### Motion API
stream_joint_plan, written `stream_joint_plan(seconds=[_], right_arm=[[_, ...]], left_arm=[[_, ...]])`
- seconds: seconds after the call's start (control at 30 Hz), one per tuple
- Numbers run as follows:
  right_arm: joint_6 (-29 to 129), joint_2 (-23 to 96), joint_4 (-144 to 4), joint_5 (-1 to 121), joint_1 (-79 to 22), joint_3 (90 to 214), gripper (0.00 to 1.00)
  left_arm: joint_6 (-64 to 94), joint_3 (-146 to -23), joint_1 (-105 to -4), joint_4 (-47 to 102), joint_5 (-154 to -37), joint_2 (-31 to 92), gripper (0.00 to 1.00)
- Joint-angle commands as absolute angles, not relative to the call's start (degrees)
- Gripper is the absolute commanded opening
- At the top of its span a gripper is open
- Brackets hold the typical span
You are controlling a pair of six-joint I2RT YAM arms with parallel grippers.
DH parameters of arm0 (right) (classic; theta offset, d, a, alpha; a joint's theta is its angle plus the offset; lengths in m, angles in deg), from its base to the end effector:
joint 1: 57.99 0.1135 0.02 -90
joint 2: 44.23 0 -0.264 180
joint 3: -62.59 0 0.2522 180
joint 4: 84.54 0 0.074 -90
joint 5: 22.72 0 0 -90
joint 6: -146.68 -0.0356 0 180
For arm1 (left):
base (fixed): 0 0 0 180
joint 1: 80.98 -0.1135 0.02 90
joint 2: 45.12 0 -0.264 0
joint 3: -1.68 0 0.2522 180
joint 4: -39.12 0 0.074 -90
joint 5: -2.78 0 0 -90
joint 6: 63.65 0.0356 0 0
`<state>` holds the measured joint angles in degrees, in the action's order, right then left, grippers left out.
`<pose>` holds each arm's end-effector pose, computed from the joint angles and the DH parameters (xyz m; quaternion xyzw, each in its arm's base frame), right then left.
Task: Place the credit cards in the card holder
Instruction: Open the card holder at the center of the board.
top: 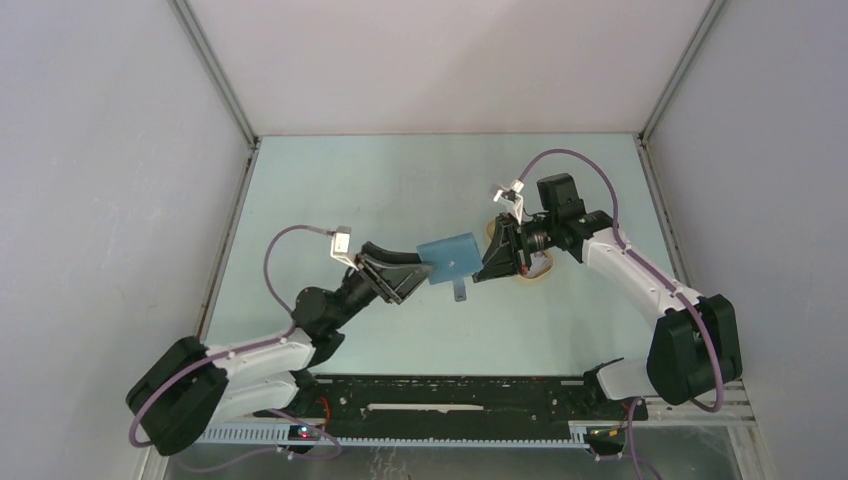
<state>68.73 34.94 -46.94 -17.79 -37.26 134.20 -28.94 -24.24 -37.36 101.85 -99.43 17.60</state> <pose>0.2444 0.1304 0.2850 -0.4396 0.5807 0.6444 0.2329 0.1387 -0.1426 0.2446 0.0361 0.5339 -0.6772 0.5051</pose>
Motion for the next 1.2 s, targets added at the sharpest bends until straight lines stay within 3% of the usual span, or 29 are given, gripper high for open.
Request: stream_joint_plan(seconds=[0.0, 0.13, 0.23, 0.37, 0.5, 0.7, 0.97, 1.17], right_arm=[[82.29, 34.98, -35.60, -9.77, -36.54, 138.92, 0.00], [88.72, 35.93, -28.60, -3.81, -35.32, 141.30, 0.00], [89.96, 36.58, -27.68, -1.05, -34.46, 141.67, 0.00], [91.18, 37.93, -26.39, 3.14, -32.66, 142.55, 0.00], [91.07, 39.09, -26.11, 5.47, -32.07, 143.01, 0.00], [88.36, 40.63, -26.95, 7.73, -31.95, 143.60, 0.00], [82.98, 42.89, -29.49, 8.26, -32.28, 143.61, 0.00], [81.50, 43.66, -30.25, 9.21, -31.71, 143.61, 0.00]], left_arm=[[-19.86, -22.67, -40.06, 84.28, -100.05, 6.26, 0.77], [-3.18, -29.96, -40.20, 45.33, -93.34, -8.76, 0.93], [3.81, -32.78, -40.22, 31.87, -87.50, -17.62, 1.00], [2.99, -33.33, -40.26, 30.26, -85.51, -23.56, 1.00], [-0.21, -37.97, -40.22, 27.13, -89.41, -22.01, 0.99], [-3.64, -42.86, -38.84, 25.74, -96.33, -15.16, 0.87], [0.51, -47.64, -23.46, 25.77, -76.50, -3.94, 0.87], [-6.52, -53.65, -20.95, 25.79, -68.16, 7.40, 0.92]])
